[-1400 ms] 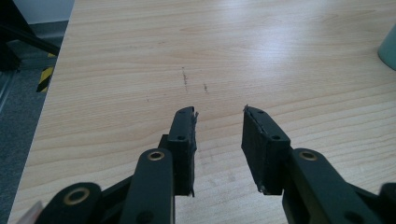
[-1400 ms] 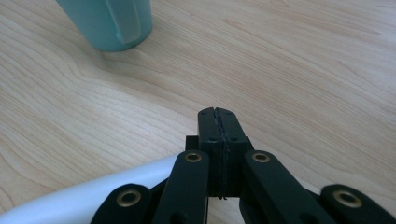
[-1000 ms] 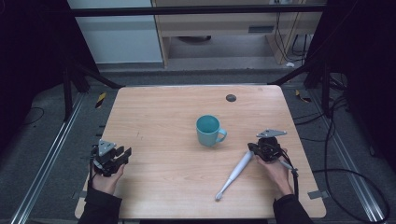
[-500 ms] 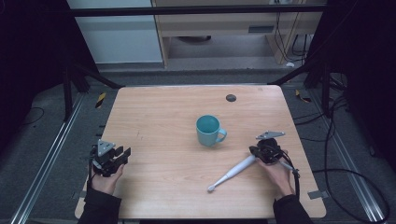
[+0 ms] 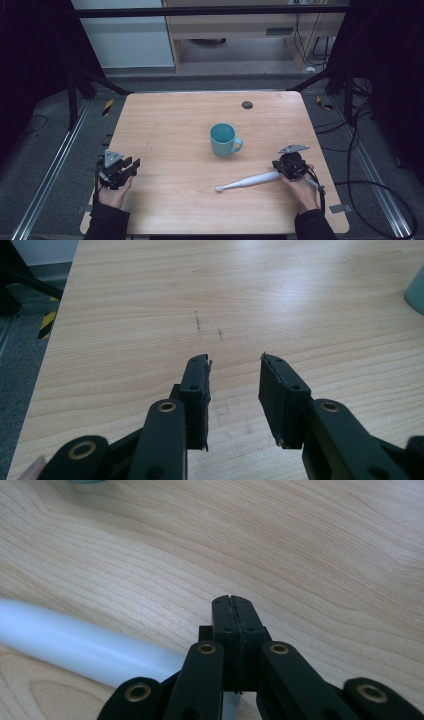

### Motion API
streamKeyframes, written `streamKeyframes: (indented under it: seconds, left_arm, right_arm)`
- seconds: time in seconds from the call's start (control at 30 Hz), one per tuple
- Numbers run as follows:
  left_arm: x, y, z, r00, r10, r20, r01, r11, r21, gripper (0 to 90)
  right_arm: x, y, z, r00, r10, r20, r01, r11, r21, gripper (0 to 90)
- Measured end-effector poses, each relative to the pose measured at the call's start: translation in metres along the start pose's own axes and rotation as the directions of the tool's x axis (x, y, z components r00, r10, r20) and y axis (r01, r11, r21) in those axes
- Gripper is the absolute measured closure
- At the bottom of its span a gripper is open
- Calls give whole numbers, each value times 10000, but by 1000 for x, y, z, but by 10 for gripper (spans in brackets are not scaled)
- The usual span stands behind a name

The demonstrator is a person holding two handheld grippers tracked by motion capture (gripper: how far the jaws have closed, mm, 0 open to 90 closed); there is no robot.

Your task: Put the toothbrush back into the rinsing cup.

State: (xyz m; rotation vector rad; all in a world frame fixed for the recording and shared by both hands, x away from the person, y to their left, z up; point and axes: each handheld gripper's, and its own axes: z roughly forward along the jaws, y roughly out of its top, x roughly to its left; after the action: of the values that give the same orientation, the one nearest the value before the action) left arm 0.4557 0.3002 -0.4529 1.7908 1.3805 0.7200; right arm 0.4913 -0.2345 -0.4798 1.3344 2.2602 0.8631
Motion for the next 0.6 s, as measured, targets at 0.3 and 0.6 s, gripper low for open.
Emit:
streamKeyframes:
  seconds: [0.3,0.6]
  left_arm:
    - [0,0,-1,10000,14,-8,-14,10000,13,644]
    - [0,-1,-2,10000,-1,-36,1,10000,-11,645]
  right_arm:
    - [2,-10,-12,10000,64,-70,-63,9999,100,900]
    - [9,-17,-17,9998,-34,-197,40,9996,294,900]
